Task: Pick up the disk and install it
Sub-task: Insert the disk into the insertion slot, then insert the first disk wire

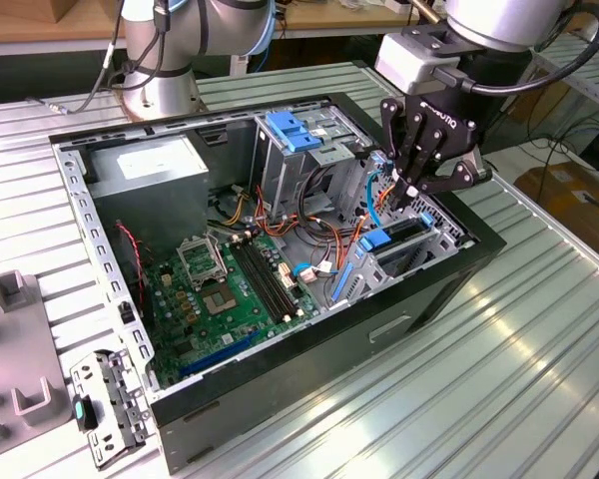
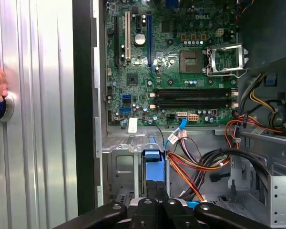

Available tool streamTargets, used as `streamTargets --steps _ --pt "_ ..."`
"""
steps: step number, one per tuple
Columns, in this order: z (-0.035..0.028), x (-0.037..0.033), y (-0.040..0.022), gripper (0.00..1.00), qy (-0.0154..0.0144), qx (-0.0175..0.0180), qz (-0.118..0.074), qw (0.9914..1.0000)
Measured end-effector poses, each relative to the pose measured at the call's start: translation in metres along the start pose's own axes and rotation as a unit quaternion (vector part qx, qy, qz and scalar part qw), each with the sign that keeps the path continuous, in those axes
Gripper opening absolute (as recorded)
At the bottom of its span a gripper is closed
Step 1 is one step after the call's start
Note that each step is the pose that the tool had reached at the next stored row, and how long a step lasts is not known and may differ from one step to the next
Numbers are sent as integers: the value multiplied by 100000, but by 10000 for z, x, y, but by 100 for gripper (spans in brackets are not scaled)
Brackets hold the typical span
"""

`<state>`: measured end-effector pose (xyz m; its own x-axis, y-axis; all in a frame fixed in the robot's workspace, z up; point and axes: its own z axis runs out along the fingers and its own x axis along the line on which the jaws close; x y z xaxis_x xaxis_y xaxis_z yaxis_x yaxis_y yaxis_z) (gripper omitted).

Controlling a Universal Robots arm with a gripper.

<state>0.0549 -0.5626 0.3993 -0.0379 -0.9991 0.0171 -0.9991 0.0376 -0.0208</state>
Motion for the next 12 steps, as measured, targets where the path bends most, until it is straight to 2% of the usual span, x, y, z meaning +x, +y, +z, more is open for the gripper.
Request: streamTargets --steps 2,12 --pt "25 0 1 11 -3 -2 3 100000" --pt "33 0 1 11 -2 -1 0 100000"
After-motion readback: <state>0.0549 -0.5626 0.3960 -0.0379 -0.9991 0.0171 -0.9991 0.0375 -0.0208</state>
